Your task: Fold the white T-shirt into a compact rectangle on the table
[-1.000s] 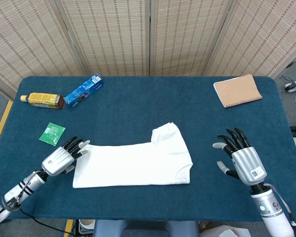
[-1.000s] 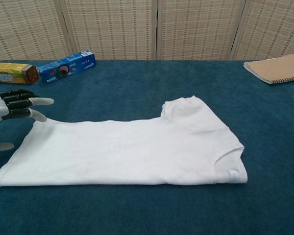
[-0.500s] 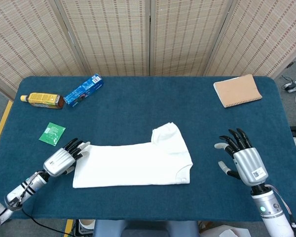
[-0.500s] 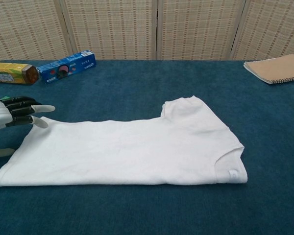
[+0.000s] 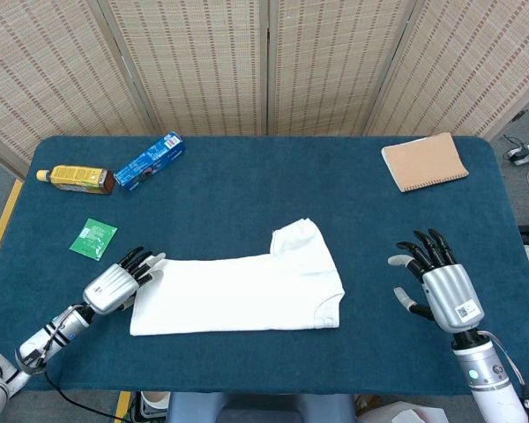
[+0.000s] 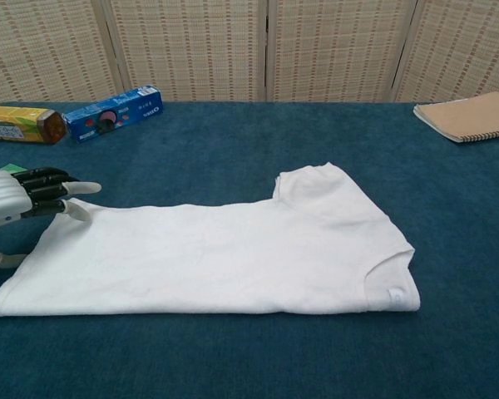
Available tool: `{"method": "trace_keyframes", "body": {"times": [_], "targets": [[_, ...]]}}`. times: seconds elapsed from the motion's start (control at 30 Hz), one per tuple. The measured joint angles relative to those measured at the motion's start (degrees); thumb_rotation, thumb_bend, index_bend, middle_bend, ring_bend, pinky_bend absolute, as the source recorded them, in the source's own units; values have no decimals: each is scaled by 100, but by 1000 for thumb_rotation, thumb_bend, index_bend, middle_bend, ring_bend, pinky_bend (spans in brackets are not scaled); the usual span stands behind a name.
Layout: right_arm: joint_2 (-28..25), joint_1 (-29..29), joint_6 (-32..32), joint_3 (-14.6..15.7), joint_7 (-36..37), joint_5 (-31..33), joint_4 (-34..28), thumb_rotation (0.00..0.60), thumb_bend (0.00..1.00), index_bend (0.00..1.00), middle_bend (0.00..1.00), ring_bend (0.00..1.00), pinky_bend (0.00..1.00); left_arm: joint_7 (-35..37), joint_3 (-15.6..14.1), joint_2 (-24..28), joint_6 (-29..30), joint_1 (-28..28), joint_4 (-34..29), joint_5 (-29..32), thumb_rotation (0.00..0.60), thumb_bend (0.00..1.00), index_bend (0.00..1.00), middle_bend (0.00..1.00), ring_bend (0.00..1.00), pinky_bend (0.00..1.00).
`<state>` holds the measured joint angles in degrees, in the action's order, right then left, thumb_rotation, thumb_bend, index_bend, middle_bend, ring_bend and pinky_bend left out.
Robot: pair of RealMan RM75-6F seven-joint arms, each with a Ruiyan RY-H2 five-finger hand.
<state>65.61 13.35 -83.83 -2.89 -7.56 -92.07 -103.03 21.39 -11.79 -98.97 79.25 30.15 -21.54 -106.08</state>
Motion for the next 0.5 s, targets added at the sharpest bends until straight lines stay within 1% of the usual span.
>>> {"method": "trace_keyframes", "body": {"times": [0.33,0.5], "targets": [[43,-47,-47,-48,43,-18,62,600,246,380,249,79,0,67,-43,-32,115,67,-135,30,600,272,313,34,0,0],[40,-80,-95,-75,89,-15,84,600,245,386,256,83,0,98,-33,-26,85,110,-227,76,600,348,356,53,0,0]]}}
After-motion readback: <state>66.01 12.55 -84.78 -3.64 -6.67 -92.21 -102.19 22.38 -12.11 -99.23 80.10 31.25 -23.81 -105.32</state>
